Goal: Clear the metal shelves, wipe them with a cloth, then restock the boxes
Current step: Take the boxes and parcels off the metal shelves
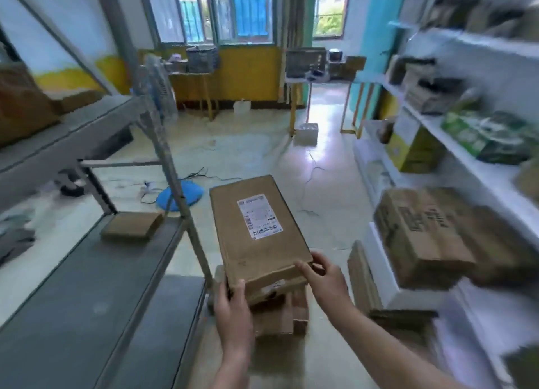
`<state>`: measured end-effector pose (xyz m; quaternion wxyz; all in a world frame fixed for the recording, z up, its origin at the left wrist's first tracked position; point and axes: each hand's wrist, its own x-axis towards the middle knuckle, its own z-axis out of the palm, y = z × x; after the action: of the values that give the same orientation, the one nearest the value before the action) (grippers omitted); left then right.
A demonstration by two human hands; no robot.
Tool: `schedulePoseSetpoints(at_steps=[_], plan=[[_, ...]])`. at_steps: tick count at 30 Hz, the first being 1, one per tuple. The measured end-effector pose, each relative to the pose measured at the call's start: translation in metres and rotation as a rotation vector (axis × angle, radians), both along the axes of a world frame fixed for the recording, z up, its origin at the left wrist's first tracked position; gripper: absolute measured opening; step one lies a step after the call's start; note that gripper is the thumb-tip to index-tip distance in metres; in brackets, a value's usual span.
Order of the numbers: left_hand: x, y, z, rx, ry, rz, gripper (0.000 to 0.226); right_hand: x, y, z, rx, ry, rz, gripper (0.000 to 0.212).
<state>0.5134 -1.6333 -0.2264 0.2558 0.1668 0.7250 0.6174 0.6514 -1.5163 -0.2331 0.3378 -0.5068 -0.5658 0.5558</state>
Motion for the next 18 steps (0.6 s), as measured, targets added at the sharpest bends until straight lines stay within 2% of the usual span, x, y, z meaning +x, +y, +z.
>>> schedulePoseSetpoints(at_steps=[3,6,7,8,9,12,16,18], plan=[[0.072,0.062,0.005,0.020,0.026,-0.184,0.040,0.091,0.032,0.006,-0.014,0.043,-0.163,0.020],[0.160,0.130,0.002,-0.001,0.059,-0.306,0.047,0.197,0.074,0.007,-0.016,0.075,-0.281,0.019],[0.188,0.147,0.002,-0.014,0.087,-0.344,0.048,0.227,0.087,0.006,-0.012,0.064,-0.308,0.023],[0.212,0.161,-0.001,-0.031,0.101,-0.374,0.042,0.254,0.101,0.001,-0.010,0.058,-0.339,0.039],[0.239,0.174,-0.002,-0.023,0.052,-0.410,0.036,0.282,0.112,0.000,-0.005,0.045,-0.369,0.054],[0.310,0.204,0.002,-0.006,-0.025,-0.514,0.034,0.351,0.141,0.002,0.003,0.042,-0.438,0.081],[0.359,0.241,0.006,-0.017,-0.078,-0.559,0.036,0.405,0.171,-0.002,-0.043,0.093,-0.478,0.082],[0.375,0.261,0.003,-0.025,-0.067,-0.587,0.030,0.424,0.186,-0.011,-0.058,0.105,-0.493,0.090]])
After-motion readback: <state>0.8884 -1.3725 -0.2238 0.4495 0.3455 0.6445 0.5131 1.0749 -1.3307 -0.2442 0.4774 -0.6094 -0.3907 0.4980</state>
